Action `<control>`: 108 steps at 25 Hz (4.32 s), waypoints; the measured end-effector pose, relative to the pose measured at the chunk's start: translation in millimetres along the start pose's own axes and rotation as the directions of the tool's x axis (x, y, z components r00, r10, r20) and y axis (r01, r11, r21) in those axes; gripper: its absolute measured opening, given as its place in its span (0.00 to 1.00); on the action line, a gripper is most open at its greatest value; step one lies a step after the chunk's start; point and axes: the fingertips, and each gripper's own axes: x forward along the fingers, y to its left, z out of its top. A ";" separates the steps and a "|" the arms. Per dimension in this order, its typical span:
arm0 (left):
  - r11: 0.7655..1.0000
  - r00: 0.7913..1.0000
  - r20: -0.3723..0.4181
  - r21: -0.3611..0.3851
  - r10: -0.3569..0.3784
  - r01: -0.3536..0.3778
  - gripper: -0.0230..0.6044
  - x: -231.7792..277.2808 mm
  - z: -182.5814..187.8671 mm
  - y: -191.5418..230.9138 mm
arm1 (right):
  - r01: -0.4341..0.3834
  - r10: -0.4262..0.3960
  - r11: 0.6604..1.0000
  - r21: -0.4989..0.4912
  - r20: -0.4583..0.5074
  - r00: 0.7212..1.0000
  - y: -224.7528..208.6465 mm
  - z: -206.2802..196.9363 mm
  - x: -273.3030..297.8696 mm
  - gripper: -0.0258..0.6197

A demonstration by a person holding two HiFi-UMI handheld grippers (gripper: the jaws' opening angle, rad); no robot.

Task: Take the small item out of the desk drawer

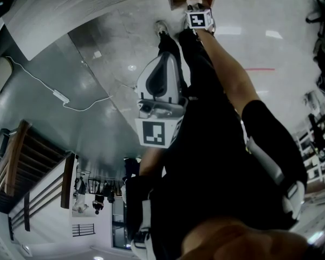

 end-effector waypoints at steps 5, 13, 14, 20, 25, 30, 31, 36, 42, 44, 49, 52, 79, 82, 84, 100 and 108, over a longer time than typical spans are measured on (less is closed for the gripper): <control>1.000 1.000 -0.003 -0.003 0.000 0.000 0.03 -2.1 -0.9 2.0 | -0.008 0.007 1.000 -0.004 -0.003 1.000 -0.8 -0.3 0.4 0.27; 1.000 1.000 0.002 -0.005 -0.006 0.006 0.03 -4.0 -0.5 1.3 | -0.021 0.021 1.000 -0.004 0.025 0.999 4.3 -0.1 -5.2 0.18; 1.000 1.000 0.003 -0.004 -0.009 0.009 0.03 -4.1 -0.6 0.4 | -0.021 0.021 1.000 -0.002 0.030 0.999 4.5 0.2 -7.0 0.18; 1.000 1.000 0.008 -0.005 -0.019 0.019 0.03 -4.8 1.2 -3.6 | -0.006 0.006 1.000 0.000 0.054 0.999 -0.1 3.0 -14.9 0.12; 1.000 1.000 0.003 -0.002 -0.026 0.026 0.03 -7.6 -1.0 -5.8 | -0.014 0.013 1.000 0.014 0.058 0.998 -3.1 2.8 -19.8 0.08; 0.999 0.999 0.006 -0.004 -0.032 0.032 0.03 -9.3 -2.1 -8.0 | -0.011 0.009 1.000 0.021 0.067 0.998 -8.7 4.0 -23.2 0.06; 0.999 0.999 0.008 -0.003 -0.033 0.033 0.03 -9.9 -1.9 -9.2 | -0.016 0.014 1.000 0.025 0.067 0.998 -9.1 3.1 -23.8 0.06; 0.999 0.999 0.012 0.000 -0.036 0.036 0.03 -13.0 -2.3 -12.3 | -0.038 0.036 0.999 0.039 0.069 0.997 -8.2 2.4 -25.4 0.06; 0.999 0.999 0.021 0.009 -0.044 0.044 0.03 -19.2 -1.5 -17.2 | -0.053 0.049 0.997 0.051 0.081 0.996 -5.9 -1.3 -32.5 0.05; 0.999 0.999 0.024 0.012 -0.048 0.048 0.03 -22.2 -1.6 -19.3 | -0.042 0.038 0.998 0.053 0.089 0.995 -8.2 -2.6 -36.6 0.05; 0.998 0.998 0.037 0.020 -0.056 0.056 0.03 -29.4 1.0 -27.1 | -0.050 0.043 0.997 0.066 0.093 0.995 -10.3 -8.6 -46.9 0.05; 0.998 0.997 0.042 0.023 -0.059 0.058 0.03 -36.5 1.3 -29.6 | -0.069 0.061 0.995 0.072 0.109 0.992 -6.3 -10.3 -54.6 0.05; 0.988 0.989 0.075 0.103 -0.127 0.119 0.03 -72.0 21.1 -44.6 | -0.089 0.073 0.996 0.029 0.368 0.927 -9.4 15.4 -180.9 0.05; 0.986 0.986 0.091 0.105 -0.138 0.128 0.03 -75.4 28.9 -48.1 | -0.096 0.078 0.995 0.023 0.407 0.910 -8.1 18.3 -205.6 0.05; 0.985 0.984 0.103 0.111 -0.145 0.133 0.03 -76.5 35.4 -51.6 | -0.104 0.083 0.994 0.025 0.430 0.899 -9.2 21.1 -222.3 0.05; 0.971 0.967 0.152 0.152 -0.205 0.182 0.03 -95.4 64.2 -69.7 | -0.149 0.115 0.989 0.001 0.628 0.769 -4.7 42.5 -350.6 0.05; 0.965 0.958 0.172 0.171 -0.229 0.200 0.03 -96.7 77.5 -72.8 | -0.169 0.131 0.985 -0.021 0.728 0.673 1.8 56.0 -420.1 0.05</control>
